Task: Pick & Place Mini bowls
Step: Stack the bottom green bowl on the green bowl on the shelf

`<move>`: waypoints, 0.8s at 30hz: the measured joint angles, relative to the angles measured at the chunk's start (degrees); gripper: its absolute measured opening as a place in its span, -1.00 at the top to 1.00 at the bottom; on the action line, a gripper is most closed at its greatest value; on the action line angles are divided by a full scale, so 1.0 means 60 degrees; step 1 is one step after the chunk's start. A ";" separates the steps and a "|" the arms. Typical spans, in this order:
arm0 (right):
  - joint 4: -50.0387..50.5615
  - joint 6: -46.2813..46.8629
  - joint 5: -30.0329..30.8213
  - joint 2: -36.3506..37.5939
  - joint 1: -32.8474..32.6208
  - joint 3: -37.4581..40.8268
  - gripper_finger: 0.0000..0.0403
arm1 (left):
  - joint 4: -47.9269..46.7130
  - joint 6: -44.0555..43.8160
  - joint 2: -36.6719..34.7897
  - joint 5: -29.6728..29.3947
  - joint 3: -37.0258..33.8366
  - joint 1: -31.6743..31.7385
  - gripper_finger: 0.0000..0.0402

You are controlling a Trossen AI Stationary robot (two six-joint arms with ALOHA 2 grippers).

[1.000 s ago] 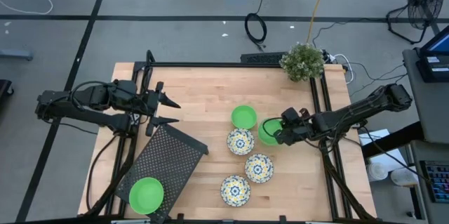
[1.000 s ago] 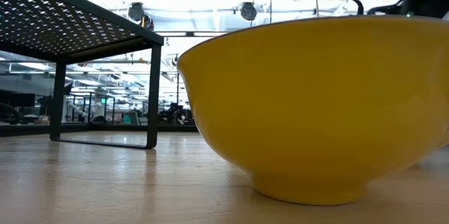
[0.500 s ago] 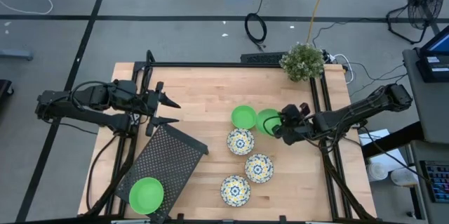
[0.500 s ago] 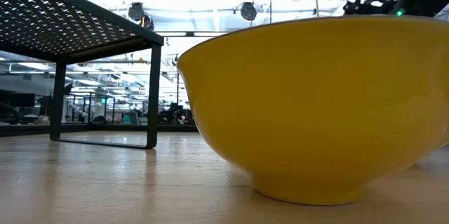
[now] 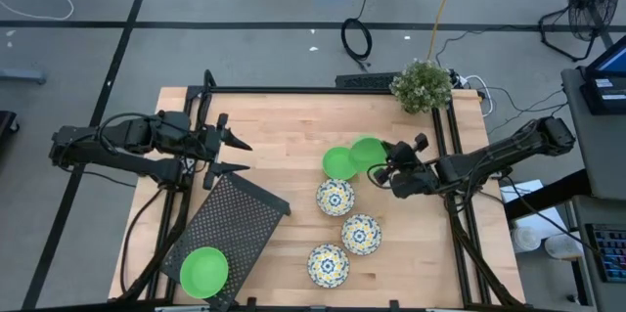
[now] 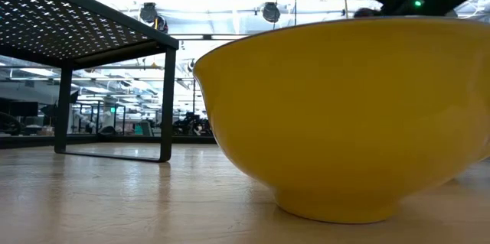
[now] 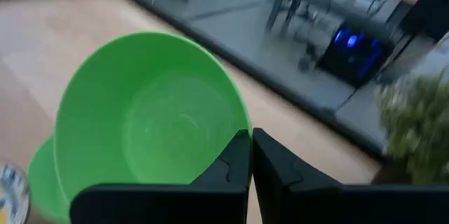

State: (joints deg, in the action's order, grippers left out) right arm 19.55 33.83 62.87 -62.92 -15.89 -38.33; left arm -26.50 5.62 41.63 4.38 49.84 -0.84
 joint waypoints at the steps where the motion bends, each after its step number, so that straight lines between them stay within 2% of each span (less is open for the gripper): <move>1: -0.0440 -0.0518 0.0064 0.0000 0.0069 0.0000 1.00 | 0.0000 -0.0038 0.0000 0.0003 0.0000 0.0000 -0.14; 4: -0.1731 -0.1715 0.0124 0.0000 0.0379 0.0000 1.00 | 0.0000 -0.0274 0.0000 0.0003 0.0000 0.0000 -0.14; 8: -0.3021 -0.2949 0.0821 0.0000 0.0994 -0.0004 1.00 | 0.0000 -0.0247 0.0000 0.0003 0.0000 0.0000 -0.14; 13: -0.4682 -0.5377 0.1248 0.0000 0.1864 -0.0004 1.00 | 0.0000 -0.0268 0.0000 0.0003 0.0000 0.0000 -0.14; 19: -0.6812 -0.7282 0.0063 0.0000 0.2596 -0.0004 1.00 | 0.0000 -0.0268 0.0000 0.0003 0.0000 0.0000 -0.14; 24: -0.7828 -0.8318 -0.0580 0.0004 0.2999 -0.0004 1.00 | 0.0000 -0.0268 0.0000 0.0003 0.0000 0.0000 -0.14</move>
State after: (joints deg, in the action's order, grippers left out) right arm -27.42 -16.08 59.39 -62.89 2.10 -38.35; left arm -26.50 4.01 41.63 4.40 49.84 -0.84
